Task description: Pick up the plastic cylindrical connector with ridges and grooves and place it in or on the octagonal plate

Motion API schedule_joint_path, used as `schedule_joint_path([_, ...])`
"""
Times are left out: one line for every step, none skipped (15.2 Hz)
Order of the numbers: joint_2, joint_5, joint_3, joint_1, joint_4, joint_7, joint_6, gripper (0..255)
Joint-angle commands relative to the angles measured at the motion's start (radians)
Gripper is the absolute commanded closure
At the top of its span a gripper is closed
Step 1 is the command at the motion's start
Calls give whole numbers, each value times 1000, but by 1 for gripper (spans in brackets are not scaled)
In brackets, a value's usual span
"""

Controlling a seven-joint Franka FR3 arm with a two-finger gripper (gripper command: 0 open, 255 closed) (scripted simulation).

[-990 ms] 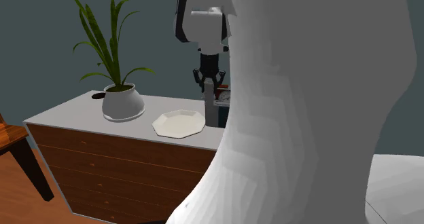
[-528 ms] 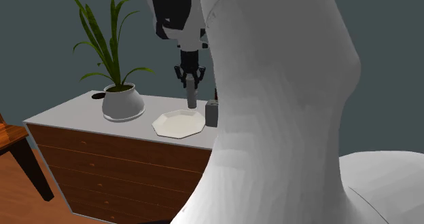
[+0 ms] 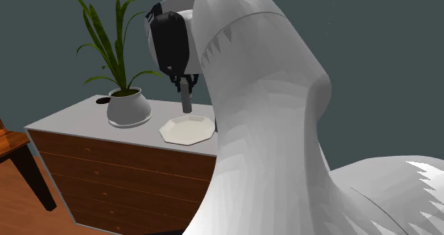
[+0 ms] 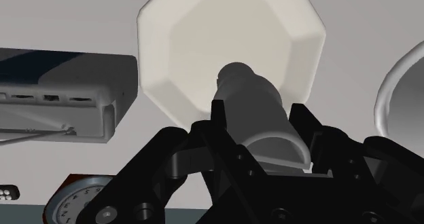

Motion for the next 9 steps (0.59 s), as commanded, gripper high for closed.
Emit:
schedule_joint_path([5, 0, 0, 1, -16, 0, 22, 255])
schedule_joint_path([6, 1, 0, 2, -29, 0, 35, 255])
schedule_joint_path([7, 1, 0, 3, -41, -1, 48, 255])
schedule_joint_path([7, 1, 0, 3, -53, -2, 61, 255])
schedule_joint_path([9, 2, 0, 4, -62, -2, 73, 255])
schedule_joint_path([12, 2, 1, 4, -72, -3, 84, 255])
schedule_joint_path([15, 2, 1, 4, -80, -3, 95, 255])
schedule_joint_path([19, 3, 1, 4, -86, -4, 106, 255])
schedule_joint_path([22, 3, 1, 5, -93, -4, 116, 255])
